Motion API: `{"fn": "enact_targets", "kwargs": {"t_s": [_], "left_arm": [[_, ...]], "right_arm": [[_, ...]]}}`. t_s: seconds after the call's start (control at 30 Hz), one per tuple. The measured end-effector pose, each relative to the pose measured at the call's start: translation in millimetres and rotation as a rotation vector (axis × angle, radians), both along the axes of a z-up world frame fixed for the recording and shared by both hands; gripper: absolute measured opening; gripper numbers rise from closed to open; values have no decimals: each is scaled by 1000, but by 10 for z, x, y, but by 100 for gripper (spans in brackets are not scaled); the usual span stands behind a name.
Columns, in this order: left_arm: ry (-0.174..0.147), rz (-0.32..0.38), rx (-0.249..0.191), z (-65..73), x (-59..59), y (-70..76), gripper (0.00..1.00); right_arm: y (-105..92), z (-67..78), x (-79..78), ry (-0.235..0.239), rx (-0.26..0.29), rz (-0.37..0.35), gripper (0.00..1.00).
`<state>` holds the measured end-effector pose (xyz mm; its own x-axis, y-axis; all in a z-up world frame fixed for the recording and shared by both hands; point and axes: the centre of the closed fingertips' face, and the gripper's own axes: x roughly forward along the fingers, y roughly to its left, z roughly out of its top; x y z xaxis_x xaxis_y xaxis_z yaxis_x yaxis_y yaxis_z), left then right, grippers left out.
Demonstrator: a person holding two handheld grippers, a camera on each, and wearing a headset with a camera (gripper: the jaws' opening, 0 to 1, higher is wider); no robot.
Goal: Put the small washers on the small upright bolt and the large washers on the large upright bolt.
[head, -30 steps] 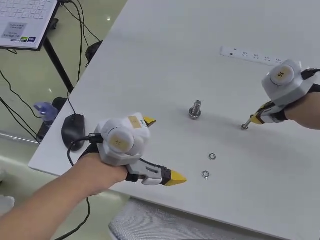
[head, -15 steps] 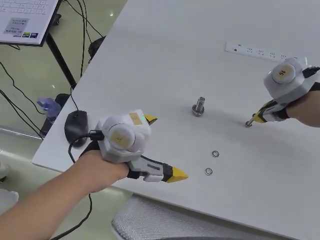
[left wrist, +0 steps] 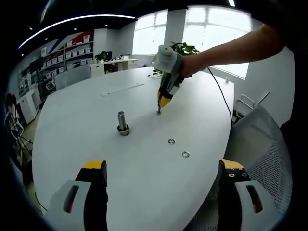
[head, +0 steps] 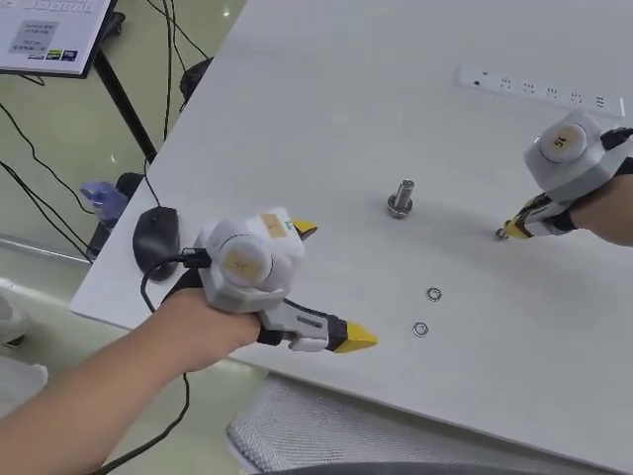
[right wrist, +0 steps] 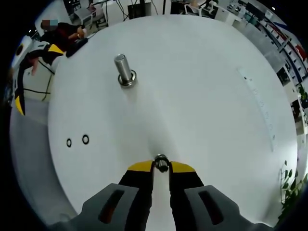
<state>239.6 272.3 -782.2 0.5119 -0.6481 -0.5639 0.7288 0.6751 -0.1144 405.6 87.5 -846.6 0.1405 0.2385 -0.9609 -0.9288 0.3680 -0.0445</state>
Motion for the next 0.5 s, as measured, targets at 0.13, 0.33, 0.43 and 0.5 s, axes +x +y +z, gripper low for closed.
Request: {"fn": "enact_targets", "kwargs": {"t_s": [0.13, 0.33, 0.43, 0.5], "left_arm": [[5, 3, 1, -13, -6, 12, 96], [11, 5, 3, -19, -23, 38, 96], [13, 6, 2, -25, -31, 47, 95], [14, 8, 3, -28, -33, 53, 95]], "right_arm": [[-21, -81, 3, 3, -14, 12, 13], [-14, -136, -2, 4, -18, 17, 13], [-1, -148, -7, 4, -21, 22, 13], [8, -162, -16, 5, -24, 28, 13]]}}
